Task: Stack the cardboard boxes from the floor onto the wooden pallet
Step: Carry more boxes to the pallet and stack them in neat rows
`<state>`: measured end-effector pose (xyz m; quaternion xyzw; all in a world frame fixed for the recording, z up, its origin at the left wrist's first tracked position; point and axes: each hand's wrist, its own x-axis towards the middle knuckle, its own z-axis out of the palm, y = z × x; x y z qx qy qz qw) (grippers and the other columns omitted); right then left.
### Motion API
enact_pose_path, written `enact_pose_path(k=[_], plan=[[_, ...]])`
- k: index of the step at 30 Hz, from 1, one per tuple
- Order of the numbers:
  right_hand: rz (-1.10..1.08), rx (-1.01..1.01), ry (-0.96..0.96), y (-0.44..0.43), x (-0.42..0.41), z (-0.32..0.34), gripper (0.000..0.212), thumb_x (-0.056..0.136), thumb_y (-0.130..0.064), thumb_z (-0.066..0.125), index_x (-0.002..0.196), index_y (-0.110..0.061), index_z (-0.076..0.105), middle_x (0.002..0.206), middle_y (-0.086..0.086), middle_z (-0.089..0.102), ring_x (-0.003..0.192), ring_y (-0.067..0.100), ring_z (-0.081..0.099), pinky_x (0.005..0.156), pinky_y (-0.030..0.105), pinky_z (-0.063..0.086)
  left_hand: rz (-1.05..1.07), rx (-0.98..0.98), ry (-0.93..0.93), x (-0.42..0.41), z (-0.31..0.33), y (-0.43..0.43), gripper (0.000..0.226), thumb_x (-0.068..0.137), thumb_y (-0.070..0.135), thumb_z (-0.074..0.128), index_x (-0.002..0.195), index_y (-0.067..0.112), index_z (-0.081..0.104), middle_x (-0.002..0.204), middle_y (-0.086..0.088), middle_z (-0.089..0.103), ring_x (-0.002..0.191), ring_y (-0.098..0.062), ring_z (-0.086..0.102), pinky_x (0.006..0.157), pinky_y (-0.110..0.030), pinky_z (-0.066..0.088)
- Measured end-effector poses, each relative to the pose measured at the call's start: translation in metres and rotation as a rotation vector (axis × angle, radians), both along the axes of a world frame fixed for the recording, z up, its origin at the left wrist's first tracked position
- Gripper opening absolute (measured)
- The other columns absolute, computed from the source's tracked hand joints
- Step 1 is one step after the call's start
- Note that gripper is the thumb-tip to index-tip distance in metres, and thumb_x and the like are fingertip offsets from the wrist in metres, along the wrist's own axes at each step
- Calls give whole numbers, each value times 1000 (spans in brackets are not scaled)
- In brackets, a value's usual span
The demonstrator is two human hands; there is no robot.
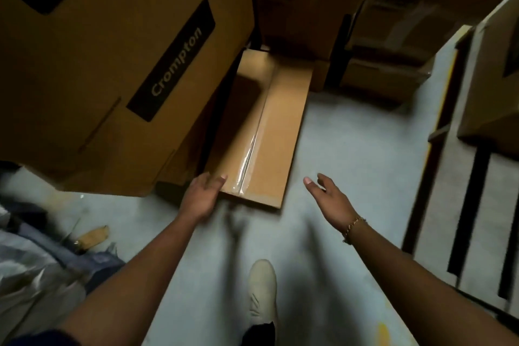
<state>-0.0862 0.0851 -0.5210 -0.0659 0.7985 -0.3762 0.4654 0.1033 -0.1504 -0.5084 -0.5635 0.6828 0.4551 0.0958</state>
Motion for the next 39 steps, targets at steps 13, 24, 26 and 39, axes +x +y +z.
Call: enact_pose_path(k=[13,24,26,39], plan=[[-119,-70,20,-92,-27,-179,89,97,-68,49,164,-19,16,170,2,21,156,24,23,125,42,22,-35,-13,75,-62,-153,-87,83,101,59,49,166,19,15,169,-12,25,152,-36,30,121,-45,27],[-189,-179,-4,-117,-17,-229,128,58,-88,62,161,-22,27,158,-2,45,141,25,48,117,43,40,54,12,236,-71,-197,-103,90,91,63,61,160,12,32,160,-16,38,144,-37,39,119,-44,31],[-198,-200,19,-117,-17,-233,120,67,-82,68,161,-22,25,156,-3,48,139,24,50,112,38,44,57,-15,251,-70,-200,-102,81,96,51,60,160,11,32,161,-15,38,145,-35,38,112,-34,31],[-158,-216,224,0,-45,-176,98,72,-80,68,152,-31,41,141,-7,62,126,20,60,108,45,49,-41,-233,236,-57,-165,14,56,95,59,63,122,10,59,115,-8,66,105,-32,62,85,-41,47]])
